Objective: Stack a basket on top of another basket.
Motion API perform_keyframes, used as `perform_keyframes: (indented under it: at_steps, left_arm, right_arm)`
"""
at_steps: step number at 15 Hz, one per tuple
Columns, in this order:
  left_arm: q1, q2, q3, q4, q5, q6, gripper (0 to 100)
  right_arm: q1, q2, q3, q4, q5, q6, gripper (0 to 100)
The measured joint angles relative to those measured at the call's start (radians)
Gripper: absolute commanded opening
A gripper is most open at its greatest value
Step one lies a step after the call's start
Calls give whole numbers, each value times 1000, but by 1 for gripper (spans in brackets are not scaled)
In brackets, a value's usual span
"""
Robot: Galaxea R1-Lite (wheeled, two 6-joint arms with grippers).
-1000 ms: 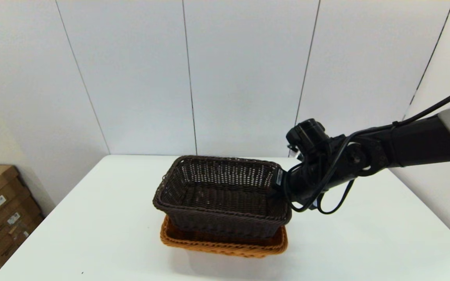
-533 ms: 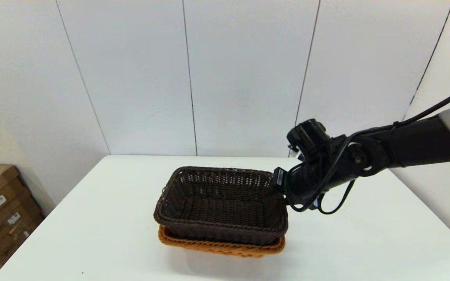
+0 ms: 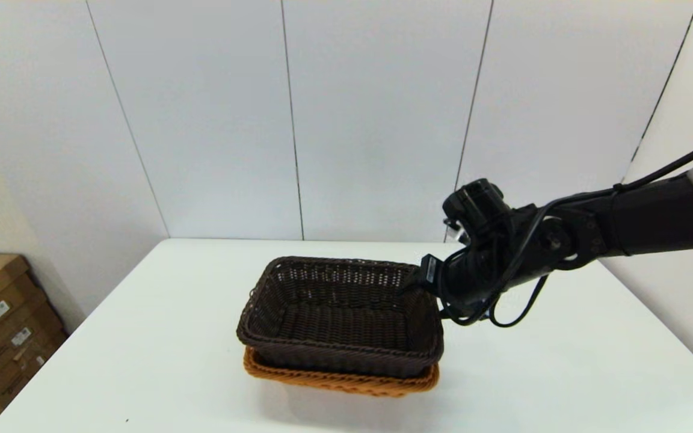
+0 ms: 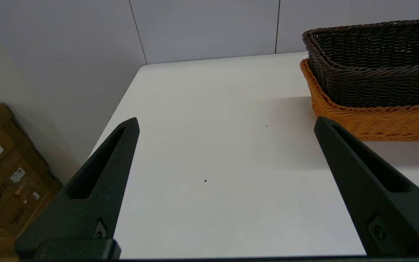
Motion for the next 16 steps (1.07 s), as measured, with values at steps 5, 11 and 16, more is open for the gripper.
perform_keyframes:
  at_steps: [5, 11, 16]
  left_arm:
    - [0, 0, 0, 0, 0, 0, 100]
    - [0, 0, 0, 0, 0, 0, 100]
    - [0, 0, 0, 0, 0, 0, 100]
  right_arm:
    - [-5, -121, -14, 18, -27, -81, 100]
    - [-41, -438, 73, 95, -207, -344, 100]
    - [-201, -687, 249, 101, -275, -482, 100]
